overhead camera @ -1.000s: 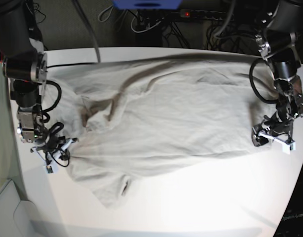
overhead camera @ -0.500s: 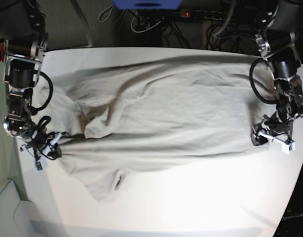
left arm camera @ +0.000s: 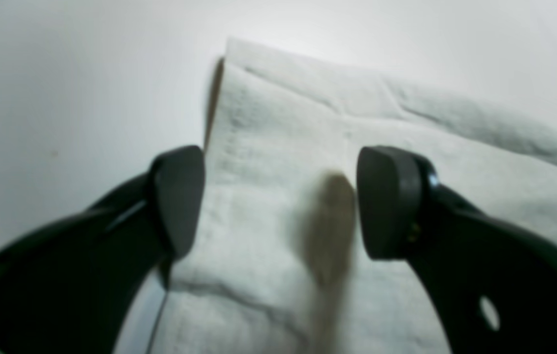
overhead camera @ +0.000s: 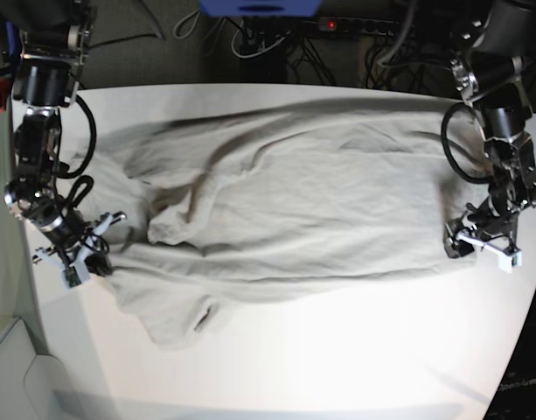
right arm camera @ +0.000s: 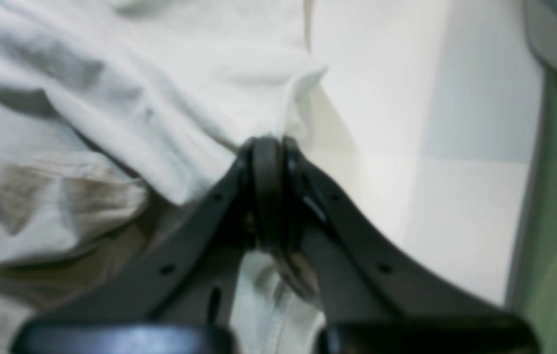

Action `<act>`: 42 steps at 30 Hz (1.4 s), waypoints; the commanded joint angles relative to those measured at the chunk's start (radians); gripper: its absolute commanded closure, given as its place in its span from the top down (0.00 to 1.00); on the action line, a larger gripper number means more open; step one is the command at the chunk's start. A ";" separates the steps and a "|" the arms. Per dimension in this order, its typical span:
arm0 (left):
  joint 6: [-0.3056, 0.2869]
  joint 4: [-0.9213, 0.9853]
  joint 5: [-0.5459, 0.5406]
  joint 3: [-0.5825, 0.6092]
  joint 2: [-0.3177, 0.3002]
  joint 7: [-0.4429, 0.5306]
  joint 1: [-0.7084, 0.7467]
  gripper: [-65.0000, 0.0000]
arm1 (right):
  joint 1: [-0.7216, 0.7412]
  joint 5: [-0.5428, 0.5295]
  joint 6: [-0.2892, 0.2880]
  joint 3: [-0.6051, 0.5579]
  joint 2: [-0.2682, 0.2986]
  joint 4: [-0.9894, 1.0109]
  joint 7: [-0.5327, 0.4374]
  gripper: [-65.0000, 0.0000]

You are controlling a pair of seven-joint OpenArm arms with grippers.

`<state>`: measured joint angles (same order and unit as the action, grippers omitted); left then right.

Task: Layout the t-shirt on the table in an organized manner, then fold the t-shirt properly
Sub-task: 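Lift the hem with both grippers and fold it toward the collar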

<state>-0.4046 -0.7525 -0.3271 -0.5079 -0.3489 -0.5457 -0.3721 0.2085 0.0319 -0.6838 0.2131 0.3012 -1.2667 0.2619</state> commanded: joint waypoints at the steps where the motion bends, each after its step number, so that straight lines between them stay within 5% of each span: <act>1: -0.006 -0.009 0.001 -0.001 -0.012 -0.007 -0.015 0.72 | -0.001 -0.010 -0.014 0.022 0.017 -0.032 -0.016 0.00; 10: -0.006 -0.011 0.000 -0.005 -0.012 -0.009 -0.015 0.72 | -0.057 -0.010 -0.014 0.105 0.017 -0.066 0.142 0.00; 28: -0.007 -0.118 -0.002 -0.010 0.044 -0.009 -0.009 0.72 | -0.116 -0.005 -0.014 0.110 0.005 -0.066 0.145 0.00; 33: -0.001 -0.264 -0.120 -0.008 0.041 -0.009 0.025 0.72 | -0.116 -0.005 -0.014 0.111 0.003 -0.066 0.149 0.00; 42: 0.002 -0.069 -0.031 -0.001 0.041 0.092 -0.069 0.72 | -0.116 -0.005 -0.014 0.108 0.002 -0.066 0.152 0.00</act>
<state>-0.3965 -0.8059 -0.3435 -0.5087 -0.2955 -0.4828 -0.4065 0.0761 0.0372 -0.6842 0.3180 0.2878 -1.3148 0.4343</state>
